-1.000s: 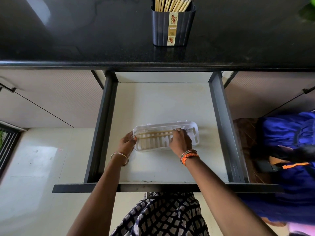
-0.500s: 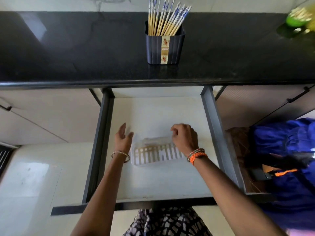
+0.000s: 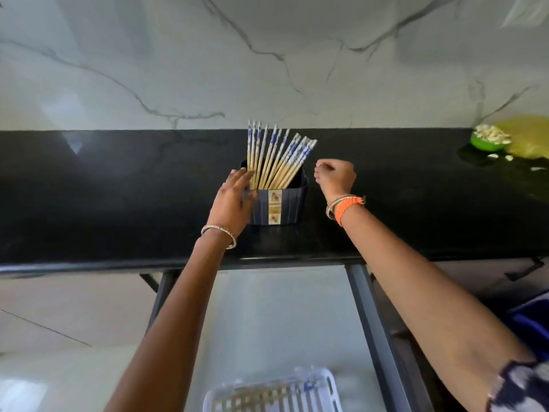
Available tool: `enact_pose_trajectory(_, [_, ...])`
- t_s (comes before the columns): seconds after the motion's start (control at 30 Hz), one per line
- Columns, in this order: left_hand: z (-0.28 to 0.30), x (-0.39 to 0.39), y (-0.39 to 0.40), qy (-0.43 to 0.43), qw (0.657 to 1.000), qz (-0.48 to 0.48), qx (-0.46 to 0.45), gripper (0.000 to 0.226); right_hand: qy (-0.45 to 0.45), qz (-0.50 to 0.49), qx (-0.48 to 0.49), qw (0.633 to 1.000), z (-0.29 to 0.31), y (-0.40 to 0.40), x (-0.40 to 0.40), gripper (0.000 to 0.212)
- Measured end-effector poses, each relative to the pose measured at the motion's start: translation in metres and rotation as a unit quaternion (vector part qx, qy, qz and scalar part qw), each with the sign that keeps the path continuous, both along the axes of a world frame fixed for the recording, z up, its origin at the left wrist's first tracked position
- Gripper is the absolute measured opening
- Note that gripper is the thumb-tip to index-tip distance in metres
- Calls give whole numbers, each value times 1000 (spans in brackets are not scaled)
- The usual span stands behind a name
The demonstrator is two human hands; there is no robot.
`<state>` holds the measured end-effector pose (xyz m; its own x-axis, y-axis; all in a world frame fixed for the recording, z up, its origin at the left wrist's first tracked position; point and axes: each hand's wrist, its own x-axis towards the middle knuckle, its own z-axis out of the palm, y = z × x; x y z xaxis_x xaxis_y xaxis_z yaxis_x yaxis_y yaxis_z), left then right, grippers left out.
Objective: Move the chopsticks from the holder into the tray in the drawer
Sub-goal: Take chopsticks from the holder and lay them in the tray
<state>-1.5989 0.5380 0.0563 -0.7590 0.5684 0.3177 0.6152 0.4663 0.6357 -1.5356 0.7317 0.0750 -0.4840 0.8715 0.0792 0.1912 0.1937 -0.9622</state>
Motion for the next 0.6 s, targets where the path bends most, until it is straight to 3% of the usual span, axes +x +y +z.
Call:
enact_pose_trajectory(0.17, [-19,-25,8,-8,1000,11,21,33,-46,18,15,999,-16,12,-53,51])
enact_pose_trajectory(0.33, [-33,-27,9,10,999,30,41,26,-37,11,-2,999,-28,26,-66,23])
enact_pose_trajectory(0.6, [-30,-24,12,-10,997,45,64,25,-32,27,-18,999,-17,27,-67,27])
